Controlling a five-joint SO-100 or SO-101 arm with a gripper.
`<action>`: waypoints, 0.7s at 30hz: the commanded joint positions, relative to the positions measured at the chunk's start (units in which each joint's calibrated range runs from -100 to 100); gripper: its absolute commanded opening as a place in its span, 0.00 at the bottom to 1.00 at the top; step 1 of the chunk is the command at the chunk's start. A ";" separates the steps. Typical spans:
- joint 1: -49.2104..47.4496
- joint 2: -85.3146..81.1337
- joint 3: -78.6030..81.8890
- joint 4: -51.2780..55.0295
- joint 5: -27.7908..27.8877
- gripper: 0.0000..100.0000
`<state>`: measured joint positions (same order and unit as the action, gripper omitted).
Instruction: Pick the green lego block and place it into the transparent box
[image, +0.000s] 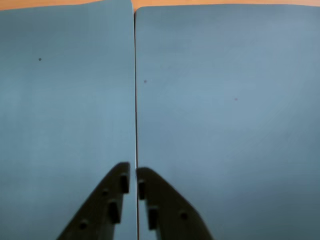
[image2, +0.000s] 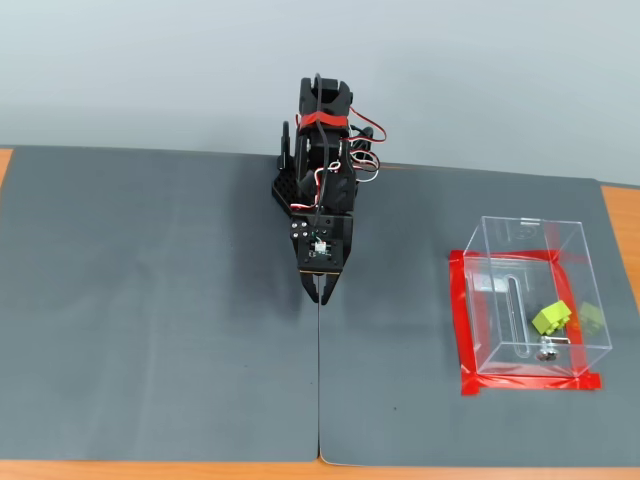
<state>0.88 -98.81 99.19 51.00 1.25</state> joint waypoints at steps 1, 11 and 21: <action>0.57 -0.43 -0.28 3.00 -0.23 0.02; 0.05 -0.43 -2.99 10.37 -0.39 0.02; 0.05 -0.43 -2.99 10.37 -0.39 0.02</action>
<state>0.88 -98.81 97.93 61.06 0.95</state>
